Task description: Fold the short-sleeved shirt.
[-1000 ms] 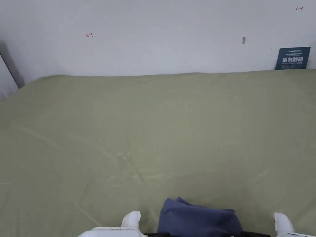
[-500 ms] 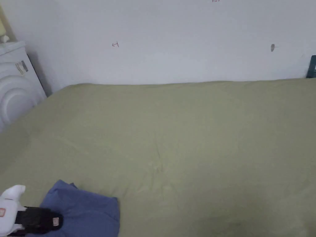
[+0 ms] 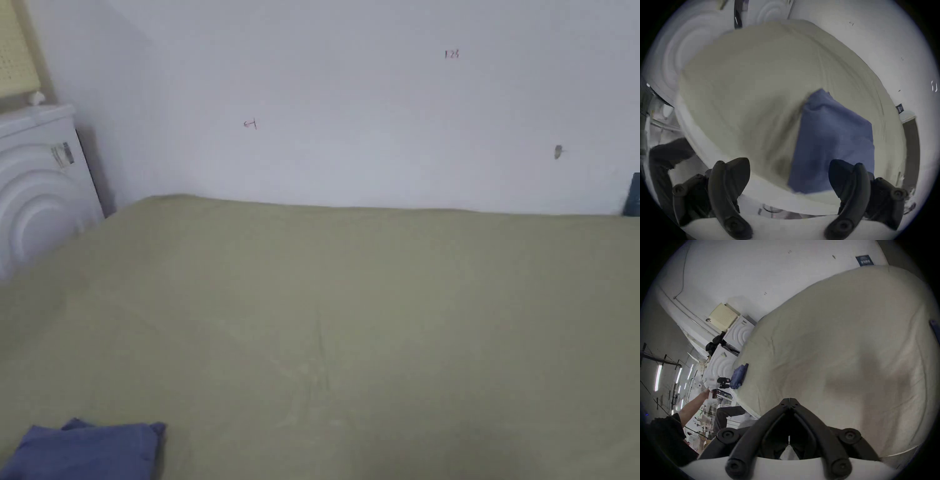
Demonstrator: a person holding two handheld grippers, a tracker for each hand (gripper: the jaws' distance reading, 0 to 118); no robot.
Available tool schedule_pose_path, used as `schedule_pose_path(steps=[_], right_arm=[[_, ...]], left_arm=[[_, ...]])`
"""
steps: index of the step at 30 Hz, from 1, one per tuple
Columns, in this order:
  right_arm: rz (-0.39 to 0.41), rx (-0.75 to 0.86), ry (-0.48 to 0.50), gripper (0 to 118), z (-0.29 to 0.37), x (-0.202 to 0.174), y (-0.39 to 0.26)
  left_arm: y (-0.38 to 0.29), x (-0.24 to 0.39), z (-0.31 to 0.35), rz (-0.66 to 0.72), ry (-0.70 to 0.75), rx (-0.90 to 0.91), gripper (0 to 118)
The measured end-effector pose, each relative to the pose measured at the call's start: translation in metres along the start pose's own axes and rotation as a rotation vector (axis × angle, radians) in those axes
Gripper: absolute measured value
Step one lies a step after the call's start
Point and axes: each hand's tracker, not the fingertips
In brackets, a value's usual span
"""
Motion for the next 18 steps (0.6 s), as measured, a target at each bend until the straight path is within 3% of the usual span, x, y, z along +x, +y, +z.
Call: schedule_pose_path(steps=[2,5,7,8,11,12,13,14,15,18], right_arm=[[0.062,0.034,-0.008,0,0.019,-0.011,0.005],[0.165,0.104,-0.047,0,0.049,-0.035,0.012],[0.283,0.181,-0.119,0,0.07,-0.058,0.014],[0.355,0.236,-0.169,0,0.081,-0.073,0.014],[0.442,0.386,-0.26,0,0.105,-0.101,0.013],[0.459,0.46,-0.281,0,0.113,-0.109,0.012],[0.463,0.525,-0.299,0,0.12,-0.116,0.012],[0.462,0.59,-0.328,0,0.126,-0.122,0.011],[0.46,0.657,-0.368,0,0.13,-0.132,0.01],[0.469,0.793,-0.507,0,0.136,-0.142,0.007]], left_arm=[[-0.014,0.01,0.048,-0.04,0.081,0.184,104],[-0.045,0.057,0.112,-0.08,-0.018,0.434,102],[-0.086,0.11,0.152,-0.17,-0.073,0.609,90],[-0.113,0.142,0.172,-0.21,-0.155,0.678,86],[-0.17,0.205,0.197,-0.275,-0.391,0.814,78],[-0.189,0.23,0.205,-0.28,-0.403,0.865,63],[-0.202,0.252,0.209,-0.329,-0.377,0.919,28],[-0.219,0.277,0.211,-0.324,-0.316,0.99,2],[-0.235,0.296,0.215,-0.317,-0.259,1.064,0],[-0.263,0.336,0.225,-0.381,-0.365,1.106,0]])
